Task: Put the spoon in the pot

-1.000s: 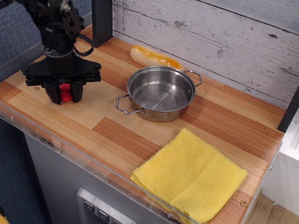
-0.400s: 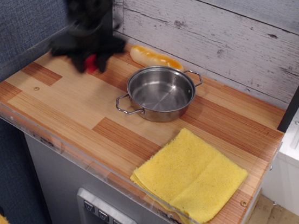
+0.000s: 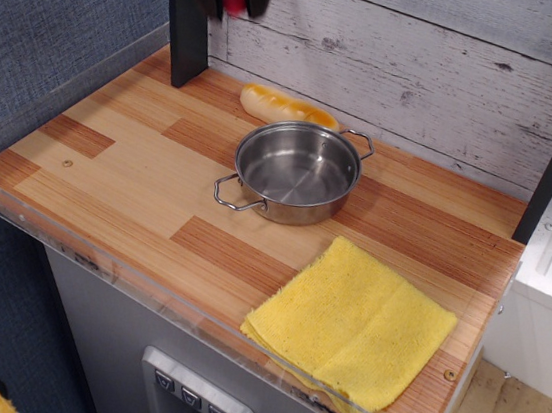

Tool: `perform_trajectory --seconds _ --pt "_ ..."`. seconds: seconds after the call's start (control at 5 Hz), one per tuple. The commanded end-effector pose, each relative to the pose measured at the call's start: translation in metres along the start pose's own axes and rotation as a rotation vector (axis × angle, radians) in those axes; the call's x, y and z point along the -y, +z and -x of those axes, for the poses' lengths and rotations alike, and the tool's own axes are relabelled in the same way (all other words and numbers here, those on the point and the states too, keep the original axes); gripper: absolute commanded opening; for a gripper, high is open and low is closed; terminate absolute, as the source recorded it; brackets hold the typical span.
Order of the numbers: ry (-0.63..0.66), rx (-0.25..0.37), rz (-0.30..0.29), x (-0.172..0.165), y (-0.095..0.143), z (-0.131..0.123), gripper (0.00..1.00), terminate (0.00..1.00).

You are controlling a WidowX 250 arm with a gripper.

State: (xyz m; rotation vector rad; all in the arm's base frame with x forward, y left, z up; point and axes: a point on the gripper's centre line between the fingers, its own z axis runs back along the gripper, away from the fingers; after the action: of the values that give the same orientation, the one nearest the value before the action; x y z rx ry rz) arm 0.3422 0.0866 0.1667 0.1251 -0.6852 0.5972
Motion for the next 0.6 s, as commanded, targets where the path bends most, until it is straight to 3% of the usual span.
perform_trajectory --seconds 0.0,0.4 --pt "-0.100 -0.115 0.027 0.015 -0.024 0.044 0.00 0.00" --pt "-0.213 -0.180 0.054 0.037 -0.035 0.077 0.00 0.00"
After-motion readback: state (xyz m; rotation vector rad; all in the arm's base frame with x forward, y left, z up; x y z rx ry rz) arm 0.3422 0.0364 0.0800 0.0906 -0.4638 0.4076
